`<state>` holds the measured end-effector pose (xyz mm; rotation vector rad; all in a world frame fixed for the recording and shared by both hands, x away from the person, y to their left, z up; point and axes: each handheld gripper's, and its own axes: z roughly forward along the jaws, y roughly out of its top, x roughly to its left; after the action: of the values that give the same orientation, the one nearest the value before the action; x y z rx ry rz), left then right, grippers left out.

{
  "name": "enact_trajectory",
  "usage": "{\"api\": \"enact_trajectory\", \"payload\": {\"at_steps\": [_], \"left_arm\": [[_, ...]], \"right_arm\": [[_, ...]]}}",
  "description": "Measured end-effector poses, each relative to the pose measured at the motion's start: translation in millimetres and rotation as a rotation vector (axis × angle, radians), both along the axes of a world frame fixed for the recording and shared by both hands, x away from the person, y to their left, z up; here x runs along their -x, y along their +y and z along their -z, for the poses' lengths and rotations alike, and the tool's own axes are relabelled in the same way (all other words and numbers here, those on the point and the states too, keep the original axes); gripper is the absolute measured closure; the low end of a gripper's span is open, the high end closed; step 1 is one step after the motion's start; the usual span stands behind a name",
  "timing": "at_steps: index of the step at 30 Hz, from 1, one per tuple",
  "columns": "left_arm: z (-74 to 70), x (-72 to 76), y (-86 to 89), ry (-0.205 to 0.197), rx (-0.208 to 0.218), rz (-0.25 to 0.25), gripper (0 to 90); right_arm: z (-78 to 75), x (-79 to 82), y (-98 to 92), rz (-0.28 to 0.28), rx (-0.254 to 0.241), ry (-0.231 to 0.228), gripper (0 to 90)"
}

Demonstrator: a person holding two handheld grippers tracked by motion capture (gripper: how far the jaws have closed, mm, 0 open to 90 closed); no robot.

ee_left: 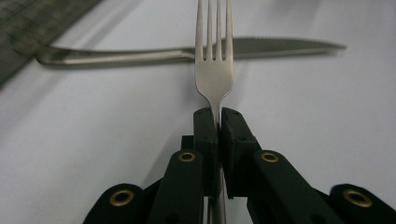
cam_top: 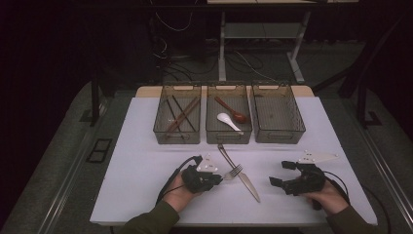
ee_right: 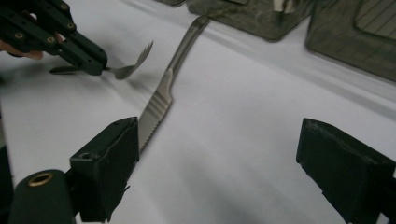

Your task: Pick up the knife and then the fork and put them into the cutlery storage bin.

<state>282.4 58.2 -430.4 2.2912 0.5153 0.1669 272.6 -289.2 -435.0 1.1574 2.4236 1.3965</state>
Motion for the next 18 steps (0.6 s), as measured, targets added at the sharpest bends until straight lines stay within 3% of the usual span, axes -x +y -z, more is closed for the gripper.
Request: {"api": "enact_trajectory", "payload": {"at_steps": [2,7,12,18], "left_arm": [[-3.7,1.1,-0.6,-0.015,0.011,-0.002,84.5],[-11.9,3.8,-4.4,-0.041,0.047,-0.01,84.6],[-21.7,6.3,-10.6,-0.079,0.079,-0.013,84.6],[-26.5,5.5,-20.6,-0.107,0.075,-0.02,84.6]], "right_arm": [[-4.3,-2.6,3.0,-0.022,-0.011,0.023,11.8],[-16.8,-2.8,13.1,-0.05,-0.068,-0.016,12.1],[-25.2,-9.0,28.1,-0.076,-0.072,-0.03,14.6],[-36.9,-16.9,42.3,-0.101,-0.146,-0.021,25.7]]}}
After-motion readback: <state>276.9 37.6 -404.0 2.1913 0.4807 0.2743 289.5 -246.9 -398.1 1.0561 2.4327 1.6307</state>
